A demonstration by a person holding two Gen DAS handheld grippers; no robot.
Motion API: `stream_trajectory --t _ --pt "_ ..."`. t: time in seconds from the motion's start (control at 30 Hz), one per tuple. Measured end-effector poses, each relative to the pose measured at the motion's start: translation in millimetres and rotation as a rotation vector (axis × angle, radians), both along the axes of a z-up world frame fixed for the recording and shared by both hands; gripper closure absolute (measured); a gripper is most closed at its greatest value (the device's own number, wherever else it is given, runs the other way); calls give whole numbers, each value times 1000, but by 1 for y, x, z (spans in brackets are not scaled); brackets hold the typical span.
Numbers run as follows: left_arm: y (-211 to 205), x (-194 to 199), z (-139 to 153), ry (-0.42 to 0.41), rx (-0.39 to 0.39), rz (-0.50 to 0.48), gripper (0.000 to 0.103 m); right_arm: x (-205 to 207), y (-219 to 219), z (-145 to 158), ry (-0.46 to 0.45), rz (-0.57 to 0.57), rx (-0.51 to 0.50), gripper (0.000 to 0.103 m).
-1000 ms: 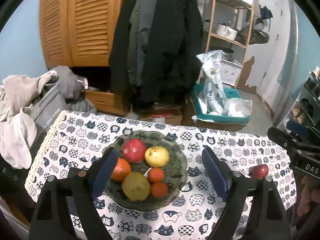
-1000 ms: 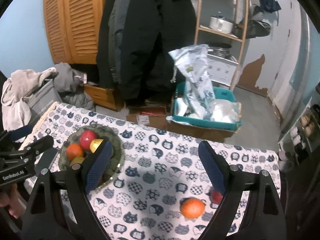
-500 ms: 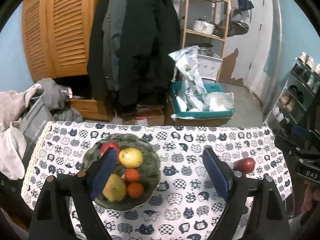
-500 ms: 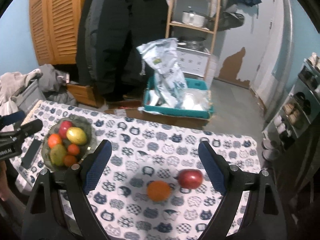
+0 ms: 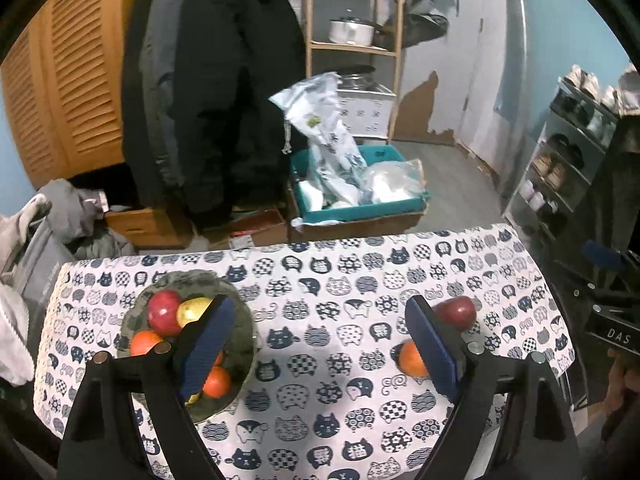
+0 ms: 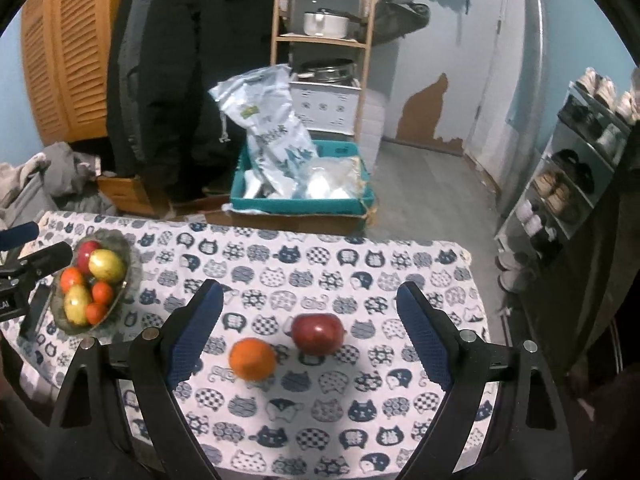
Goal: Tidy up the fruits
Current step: 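Lower the left tool onto the orange while the right tool lowers toward the red apple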
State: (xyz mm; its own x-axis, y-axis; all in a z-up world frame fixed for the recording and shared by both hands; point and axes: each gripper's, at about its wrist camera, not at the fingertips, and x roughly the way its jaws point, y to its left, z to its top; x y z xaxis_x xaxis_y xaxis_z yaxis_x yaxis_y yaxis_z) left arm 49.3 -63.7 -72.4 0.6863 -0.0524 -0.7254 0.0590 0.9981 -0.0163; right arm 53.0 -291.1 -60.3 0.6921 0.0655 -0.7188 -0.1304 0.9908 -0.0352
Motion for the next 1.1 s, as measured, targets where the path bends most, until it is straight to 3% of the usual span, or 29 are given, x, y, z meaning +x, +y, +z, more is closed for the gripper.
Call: stream_trajectory --t 0.4,1.1 --pt "-41 15 -35 86 4 -63 15 5 -36 -20 47 -67 19 15" --pt "-100 53 -143 322 22 -120 15 36 -68 -130 306 -144 30 15"
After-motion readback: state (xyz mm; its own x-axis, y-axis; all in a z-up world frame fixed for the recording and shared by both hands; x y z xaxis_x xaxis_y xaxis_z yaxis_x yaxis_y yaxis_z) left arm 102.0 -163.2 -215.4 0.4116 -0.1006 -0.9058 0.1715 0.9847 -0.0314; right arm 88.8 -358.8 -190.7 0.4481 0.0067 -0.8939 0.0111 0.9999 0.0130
